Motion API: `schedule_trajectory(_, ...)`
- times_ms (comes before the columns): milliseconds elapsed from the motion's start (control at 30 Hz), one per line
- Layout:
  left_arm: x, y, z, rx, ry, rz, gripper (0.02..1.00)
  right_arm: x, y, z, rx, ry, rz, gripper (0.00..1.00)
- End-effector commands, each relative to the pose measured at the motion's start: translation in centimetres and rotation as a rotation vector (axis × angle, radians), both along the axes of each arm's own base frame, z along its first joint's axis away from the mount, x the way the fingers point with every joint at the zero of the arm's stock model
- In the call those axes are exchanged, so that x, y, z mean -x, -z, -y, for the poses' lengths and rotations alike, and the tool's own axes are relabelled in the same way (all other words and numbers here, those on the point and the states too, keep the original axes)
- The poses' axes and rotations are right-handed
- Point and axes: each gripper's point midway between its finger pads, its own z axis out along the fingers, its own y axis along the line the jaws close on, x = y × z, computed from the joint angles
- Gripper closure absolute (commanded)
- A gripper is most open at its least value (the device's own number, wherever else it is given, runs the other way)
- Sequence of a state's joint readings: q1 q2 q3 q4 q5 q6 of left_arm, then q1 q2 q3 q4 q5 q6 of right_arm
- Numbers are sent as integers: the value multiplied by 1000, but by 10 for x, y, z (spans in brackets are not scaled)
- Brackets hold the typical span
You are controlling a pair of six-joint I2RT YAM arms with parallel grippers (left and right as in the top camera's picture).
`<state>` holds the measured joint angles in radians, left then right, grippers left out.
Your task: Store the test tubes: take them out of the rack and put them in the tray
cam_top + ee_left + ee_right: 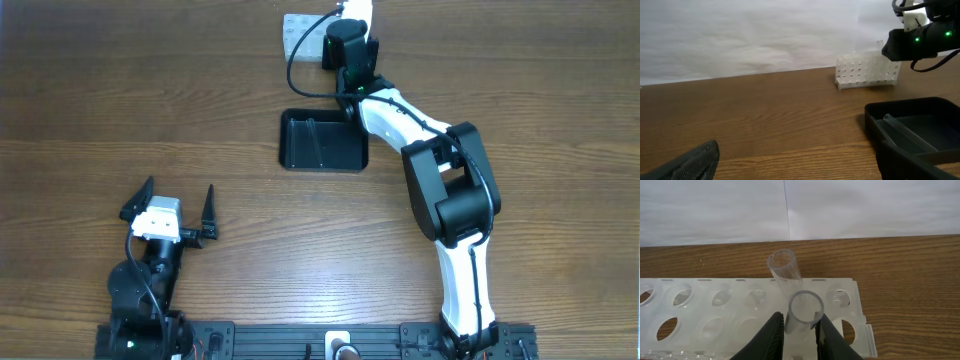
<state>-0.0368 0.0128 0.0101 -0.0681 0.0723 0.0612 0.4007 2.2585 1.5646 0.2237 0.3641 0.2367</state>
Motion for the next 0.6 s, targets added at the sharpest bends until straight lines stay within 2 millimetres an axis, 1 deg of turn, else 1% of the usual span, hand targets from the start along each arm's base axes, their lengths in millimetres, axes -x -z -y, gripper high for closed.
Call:
schedule_trajectory(33, 0, 1, 0, -12, 7, 1, 18, -3, -7, 3, -13, 10, 11, 801)
schedule_trajectory(267, 0, 1, 0, -12, 7, 1, 18, -3, -10, 2, 0, 2, 15, 869)
schedule_trajectory(433, 0, 1, 0, -12, 7, 2, 18, -2, -16, 0, 7, -7, 24, 875)
schedule_trajectory(600, 0, 1, 0, -12, 7, 2, 18, -1, -23, -1, 12, -11, 34, 908)
